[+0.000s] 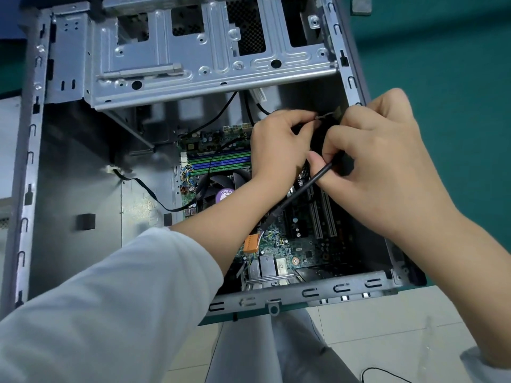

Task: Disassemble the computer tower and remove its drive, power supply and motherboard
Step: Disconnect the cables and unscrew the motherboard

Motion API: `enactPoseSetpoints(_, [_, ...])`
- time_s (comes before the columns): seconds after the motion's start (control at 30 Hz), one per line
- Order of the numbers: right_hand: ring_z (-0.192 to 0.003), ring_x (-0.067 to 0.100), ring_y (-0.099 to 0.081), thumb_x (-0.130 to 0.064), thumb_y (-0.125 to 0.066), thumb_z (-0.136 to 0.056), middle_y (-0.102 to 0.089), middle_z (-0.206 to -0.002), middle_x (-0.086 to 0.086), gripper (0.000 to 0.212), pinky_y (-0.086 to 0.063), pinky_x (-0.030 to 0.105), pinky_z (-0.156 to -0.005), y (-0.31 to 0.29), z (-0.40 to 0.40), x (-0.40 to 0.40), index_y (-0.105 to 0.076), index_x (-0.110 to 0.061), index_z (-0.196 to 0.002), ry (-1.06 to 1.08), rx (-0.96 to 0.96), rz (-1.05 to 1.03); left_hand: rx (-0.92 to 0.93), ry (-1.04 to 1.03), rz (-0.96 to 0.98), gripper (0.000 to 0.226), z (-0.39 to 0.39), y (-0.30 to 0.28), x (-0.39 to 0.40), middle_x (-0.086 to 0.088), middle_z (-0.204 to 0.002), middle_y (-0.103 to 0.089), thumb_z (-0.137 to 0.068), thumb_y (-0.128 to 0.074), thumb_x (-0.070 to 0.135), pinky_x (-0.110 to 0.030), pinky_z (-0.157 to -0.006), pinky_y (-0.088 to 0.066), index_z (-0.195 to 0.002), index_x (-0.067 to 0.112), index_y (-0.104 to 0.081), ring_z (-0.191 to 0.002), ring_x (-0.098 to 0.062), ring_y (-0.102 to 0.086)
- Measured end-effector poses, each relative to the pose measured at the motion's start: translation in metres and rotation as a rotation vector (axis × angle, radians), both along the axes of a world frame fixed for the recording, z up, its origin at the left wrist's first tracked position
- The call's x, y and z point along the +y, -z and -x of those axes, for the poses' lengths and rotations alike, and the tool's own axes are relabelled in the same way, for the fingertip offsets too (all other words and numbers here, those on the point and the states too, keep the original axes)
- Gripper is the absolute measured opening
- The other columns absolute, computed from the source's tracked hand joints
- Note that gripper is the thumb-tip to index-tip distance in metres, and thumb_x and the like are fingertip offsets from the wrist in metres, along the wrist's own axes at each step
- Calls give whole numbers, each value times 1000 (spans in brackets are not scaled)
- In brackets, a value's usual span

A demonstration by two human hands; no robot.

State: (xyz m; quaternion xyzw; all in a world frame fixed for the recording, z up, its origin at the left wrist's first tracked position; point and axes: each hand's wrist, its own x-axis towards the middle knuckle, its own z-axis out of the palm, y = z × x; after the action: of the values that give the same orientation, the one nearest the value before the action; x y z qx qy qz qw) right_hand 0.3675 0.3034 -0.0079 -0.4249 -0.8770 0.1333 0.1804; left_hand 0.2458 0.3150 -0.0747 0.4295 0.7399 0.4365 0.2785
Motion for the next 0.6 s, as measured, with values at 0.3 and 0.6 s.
enactPoseSetpoints(0.3, [-87, 20, -29, -33, -60, -82, -46, -72, -5, 23, -41, 50, -70, -1, -1, 0, -61, -14, -69, -1, 10, 15, 122, 31, -112, 18, -4, 0, -7, 1, -91, -71, -76, -70, 5, -37, -72, -51, -92, 10, -77, -86, -20, -64])
enactPoseSetpoints(0.6, [-87, 21, -36, -37, -68, -81, -43, -77, -5, 24, -40, 49, -76, -1, -3, 1, -62, -14, -79, 10, 97, 43, -9, 49, 89, 29, -3, -9, -3, -4, -96, -70, -80, -62, 14, -40, -76, -51, -109, 15, -66, -90, -31, -61])
